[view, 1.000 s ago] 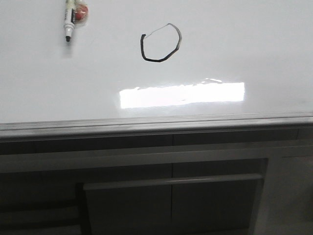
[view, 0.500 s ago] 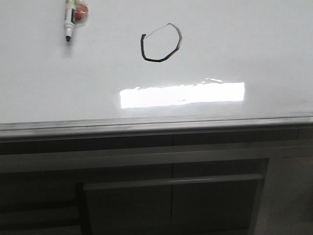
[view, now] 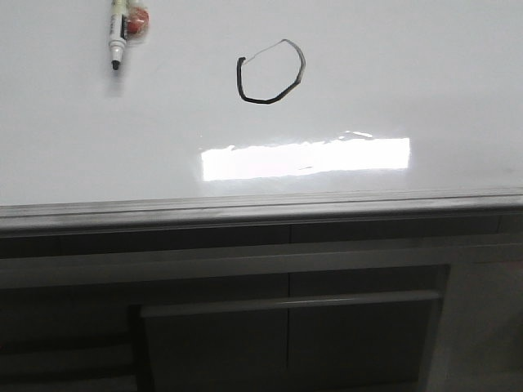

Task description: Write number 0 on whiteboard

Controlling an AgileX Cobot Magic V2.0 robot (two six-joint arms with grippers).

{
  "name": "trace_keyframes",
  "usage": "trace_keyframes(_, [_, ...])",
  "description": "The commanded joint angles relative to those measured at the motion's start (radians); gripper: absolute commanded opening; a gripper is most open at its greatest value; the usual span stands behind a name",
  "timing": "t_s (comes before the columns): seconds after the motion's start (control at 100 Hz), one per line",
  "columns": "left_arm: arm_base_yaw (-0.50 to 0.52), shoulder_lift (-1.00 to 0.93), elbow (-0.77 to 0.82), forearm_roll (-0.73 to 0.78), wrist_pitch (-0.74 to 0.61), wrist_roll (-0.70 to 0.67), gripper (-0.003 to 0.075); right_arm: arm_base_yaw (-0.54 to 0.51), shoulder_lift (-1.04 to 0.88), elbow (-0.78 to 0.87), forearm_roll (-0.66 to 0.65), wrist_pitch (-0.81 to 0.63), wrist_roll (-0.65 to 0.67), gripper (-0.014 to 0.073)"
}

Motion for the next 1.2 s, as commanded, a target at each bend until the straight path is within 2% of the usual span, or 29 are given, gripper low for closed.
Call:
trace_keyframes(0.0, [0.028, 0.007, -0.007, 0.059, 0.021, 0.001, -0.0020, -0.006, 0.007, -0.024, 0.019, -0.055, -0.009, -0.0069])
trace_keyframes(0.18, [0.165, 0.007, 0.067, 0.251, -0.043, -0.007, -0.0020, -0.006, 0.007, -0.024, 0.019, -0.057, -0.009, -0.0069])
trace_keyframes(0.26, [0.249, 0.005, 0.098, 0.444, -0.126, -0.130, -0.0020, -0.006, 0.007, -0.024, 0.019, -0.057, -0.009, -0.0069])
trace_keyframes(0.38, [0.409, -0.004, 0.126, 0.442, -0.235, -0.250, -0.0020, -0.006, 0.007, -0.024, 0.019, -0.057, -0.009, -0.0069])
trace_keyframes(0.47, [0.523, -0.017, 0.142, 0.442, -0.352, -0.260, -0.0020, -0.006, 0.007, -0.024, 0.019, -0.057, -0.009, -0.0069])
trace_keyframes(0.6, [0.628, -0.063, 0.149, 0.442, -0.378, -0.275, -0.0020, -0.006, 0.007, -0.024, 0.019, -0.057, -0.009, -0.0069])
trace_keyframes(0.63, [0.640, -0.081, 0.149, 0.398, -0.365, -0.258, -0.0020, -0.006, 0.007, -0.024, 0.019, -0.057, -0.009, -0.0069])
trace_keyframes(0.68, [0.654, -0.102, 0.149, 0.241, -0.328, -0.163, -0.0020, -0.006, 0.007, -0.024, 0.019, -0.057, -0.009, -0.0069])
trace_keyframes(0.71, [0.660, -0.111, 0.149, 0.097, -0.302, -0.068, -0.0020, -0.006, 0.007, -0.024, 0.019, -0.057, -0.009, -0.0069])
trace_keyframes(0.72, [0.663, -0.113, 0.149, 0.097, -0.295, -0.068, -0.0020, -0.006, 0.007, -0.024, 0.019, -0.057, -0.009, -0.0069])
trace_keyframes(0.78, [0.679, -0.137, 0.149, -0.243, -0.229, 0.164, -0.0020, -0.006, 0.007, -0.024, 0.019, -0.057, -0.009, -0.0069])
trace_keyframes(0.83, [0.697, -0.161, 0.149, -0.462, -0.185, 0.333, -0.0020, -0.006, 0.007, -0.024, 0.019, -0.057, -0.009, -0.0069])
trace_keyframes(0.9, [0.727, -0.194, 0.156, -0.653, -0.181, 0.564, -0.0020, -0.006, 0.007, -0.024, 0.019, -0.057, -0.009, -0.0069])
trace_keyframes(0.96, [0.744, -0.209, 0.169, -0.652, -0.233, 0.657, -0.0020, -0.006, 0.007, -0.024, 0.019, -0.057, -0.009, -0.0069])
trace_keyframes(1.02, [0.749, -0.208, 0.181, -0.577, -0.285, 0.657, -0.0020, -0.006, 0.007, -0.024, 0.019, -0.057, -0.009, -0.0069])
trace_keyframes(1.19, [0.749, -0.208, 0.182, -0.580, -0.291, 0.642, -0.0020, -0.006, 0.007, -0.024, 0.019, -0.057, -0.009, -0.0069])
